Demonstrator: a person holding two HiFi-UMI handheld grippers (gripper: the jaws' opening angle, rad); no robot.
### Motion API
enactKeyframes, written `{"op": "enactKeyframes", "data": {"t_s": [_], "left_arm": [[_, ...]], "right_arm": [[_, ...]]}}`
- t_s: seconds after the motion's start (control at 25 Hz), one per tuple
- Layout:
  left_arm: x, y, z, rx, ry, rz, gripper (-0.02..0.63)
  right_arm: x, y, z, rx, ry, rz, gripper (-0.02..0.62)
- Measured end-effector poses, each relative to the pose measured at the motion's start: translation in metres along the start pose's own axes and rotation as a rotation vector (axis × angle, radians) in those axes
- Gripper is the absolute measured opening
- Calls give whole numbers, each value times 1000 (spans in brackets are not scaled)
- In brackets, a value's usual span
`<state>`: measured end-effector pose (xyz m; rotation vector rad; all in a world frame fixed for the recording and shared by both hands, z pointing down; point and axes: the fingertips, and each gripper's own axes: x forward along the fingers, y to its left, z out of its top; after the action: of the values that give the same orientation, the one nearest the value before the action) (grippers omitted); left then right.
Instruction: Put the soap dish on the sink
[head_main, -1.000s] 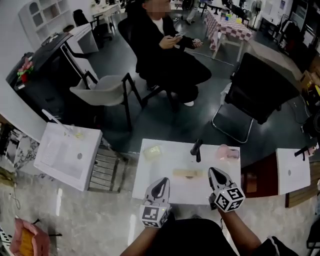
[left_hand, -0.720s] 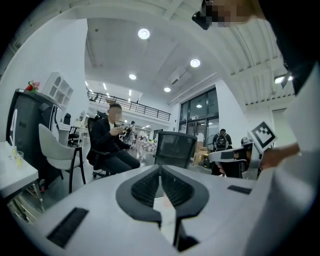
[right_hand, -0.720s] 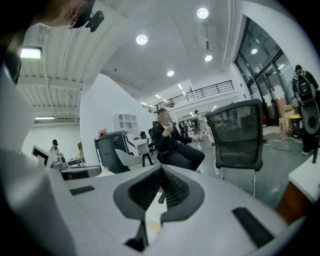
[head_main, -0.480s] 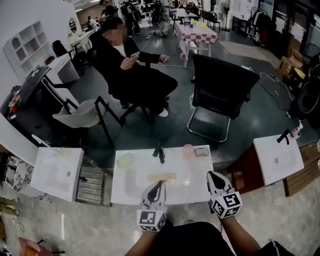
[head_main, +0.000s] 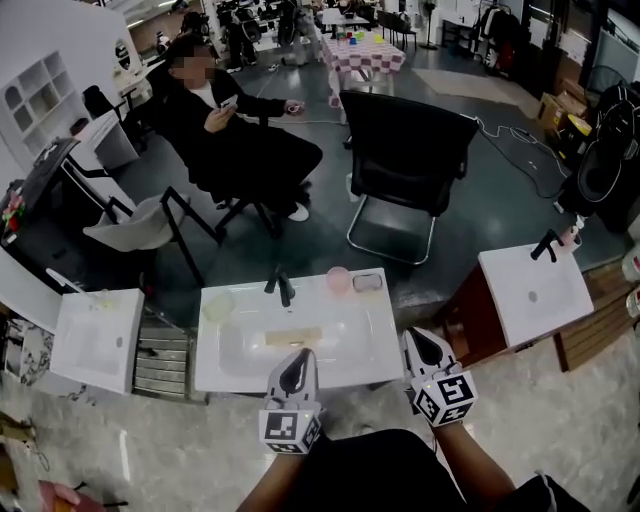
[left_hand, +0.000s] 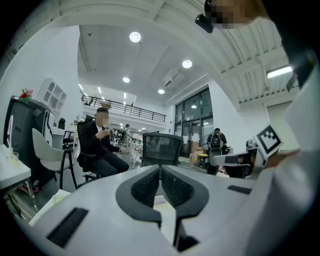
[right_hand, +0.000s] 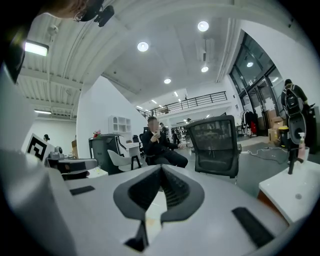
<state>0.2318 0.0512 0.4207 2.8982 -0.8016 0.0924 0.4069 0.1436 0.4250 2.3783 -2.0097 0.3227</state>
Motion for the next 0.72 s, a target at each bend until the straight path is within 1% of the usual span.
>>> {"op": "enactKeyframes", "data": {"t_s": [0.28, 0.52, 0.72], "left_arm": [[-5, -12, 4, 14, -5, 1, 18], [-12, -8, 10, 18, -9, 16, 17], [-18, -6, 7, 15, -9, 21, 18]], "right_arm": [[-13, -2, -1, -13, 5, -9, -1], [-15, 6, -3, -30, 14, 3, -1], [-15, 15, -8, -59, 19, 16, -2]]}}
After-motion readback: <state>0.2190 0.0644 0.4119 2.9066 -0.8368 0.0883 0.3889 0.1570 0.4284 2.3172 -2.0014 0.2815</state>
